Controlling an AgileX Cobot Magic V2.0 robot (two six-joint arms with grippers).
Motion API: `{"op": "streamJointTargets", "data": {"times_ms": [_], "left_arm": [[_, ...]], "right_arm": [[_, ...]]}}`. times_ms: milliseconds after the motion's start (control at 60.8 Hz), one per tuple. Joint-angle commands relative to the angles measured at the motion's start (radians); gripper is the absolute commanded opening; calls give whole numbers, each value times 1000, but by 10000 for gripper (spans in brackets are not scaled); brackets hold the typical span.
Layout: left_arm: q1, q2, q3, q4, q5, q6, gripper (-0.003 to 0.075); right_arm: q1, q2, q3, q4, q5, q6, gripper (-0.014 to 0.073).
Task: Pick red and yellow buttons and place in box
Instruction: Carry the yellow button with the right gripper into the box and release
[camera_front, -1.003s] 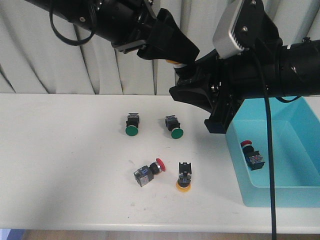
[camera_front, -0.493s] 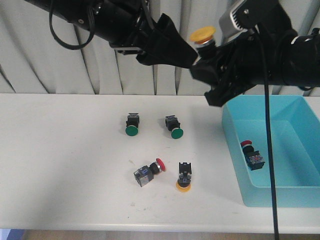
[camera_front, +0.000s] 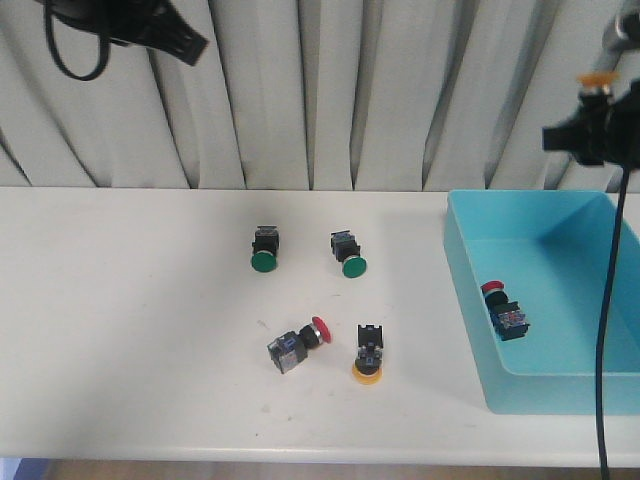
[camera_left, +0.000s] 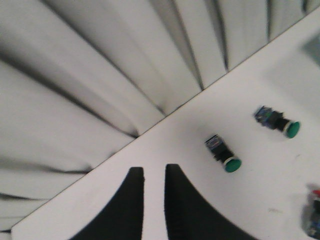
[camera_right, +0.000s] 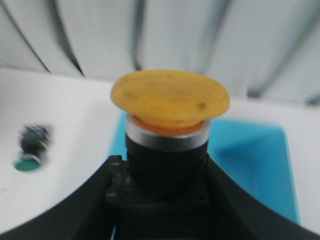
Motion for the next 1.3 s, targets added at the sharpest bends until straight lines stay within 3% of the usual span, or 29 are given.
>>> {"op": "streamJointTargets", "data": {"times_ms": [0,592,707,1020,1119,1283], "left_arm": [[-4,-45,-21,73,-25,-35,-8],[-4,-46,-21,68,30,-51,-7],[-4,-46,-21,68,32,-51,-7],[-4,-46,-21,68,32,-51,-6],[-4,-46,-21,68,31,-51,-6],[-4,-46,-21,68,20,-51,-6]], "right_arm": [[-56,35,-33,-25,-15,46,10],[-96,413,-32,-63,70,63,67],[-96,456,-32,-64,93,55,151],[-96,455,-44,-26,82,6,577],[-96,399,-69,-3,98,6,631],[-96,237,-92,17,109,3,601]]}}
